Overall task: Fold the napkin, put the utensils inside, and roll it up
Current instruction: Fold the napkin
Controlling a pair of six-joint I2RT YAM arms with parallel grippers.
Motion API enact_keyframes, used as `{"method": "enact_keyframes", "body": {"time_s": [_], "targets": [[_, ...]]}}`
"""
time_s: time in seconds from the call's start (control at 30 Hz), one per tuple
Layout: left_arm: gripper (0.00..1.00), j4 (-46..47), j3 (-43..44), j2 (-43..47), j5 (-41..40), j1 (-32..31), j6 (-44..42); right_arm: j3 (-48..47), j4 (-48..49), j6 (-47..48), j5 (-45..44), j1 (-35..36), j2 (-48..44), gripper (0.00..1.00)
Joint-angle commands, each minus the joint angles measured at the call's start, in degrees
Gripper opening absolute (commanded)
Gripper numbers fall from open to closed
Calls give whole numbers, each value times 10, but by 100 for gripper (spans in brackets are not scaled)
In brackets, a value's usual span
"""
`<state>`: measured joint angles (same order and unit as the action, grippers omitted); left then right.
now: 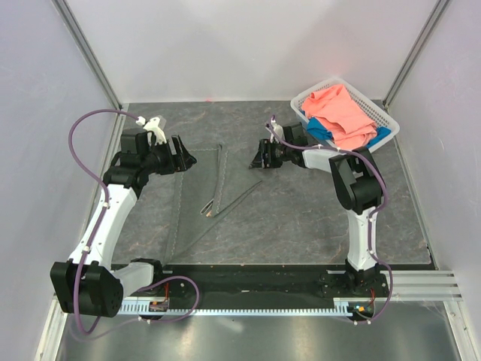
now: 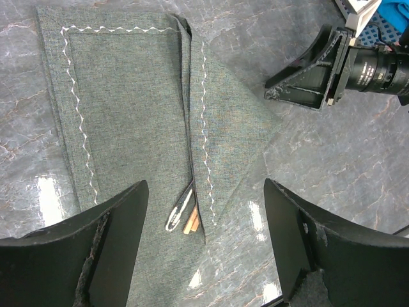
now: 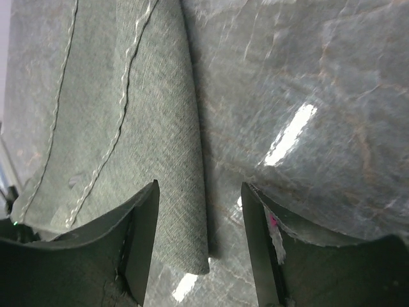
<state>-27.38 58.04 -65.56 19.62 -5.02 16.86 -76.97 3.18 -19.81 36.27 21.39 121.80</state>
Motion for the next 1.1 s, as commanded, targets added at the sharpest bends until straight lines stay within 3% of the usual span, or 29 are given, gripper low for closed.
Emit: {"method": "enact_keyframes", "body": {"time_s": [0.0,0.33,0.53,0.63,0.73,1.07], "targets": [[80,11,8,10,8,-3,-4,-21,-14,7,60,-4,20,60],[80,12,7,12,9,-3,-4,-12,24,-39,120,-4,52,48],[80,11,6,12,9,-3,-3,-16,28,-63,126,-3,68,35],[80,13,6,13,9,-3,-3,-17,30,-68,129,-4,69,25],[80,13,6,12,9,-3,-3,-9,36,-80,122,-4,65,0],[80,13,5,6,17,-5,2,161,111,-121,-31,-56,-80,0]]}}
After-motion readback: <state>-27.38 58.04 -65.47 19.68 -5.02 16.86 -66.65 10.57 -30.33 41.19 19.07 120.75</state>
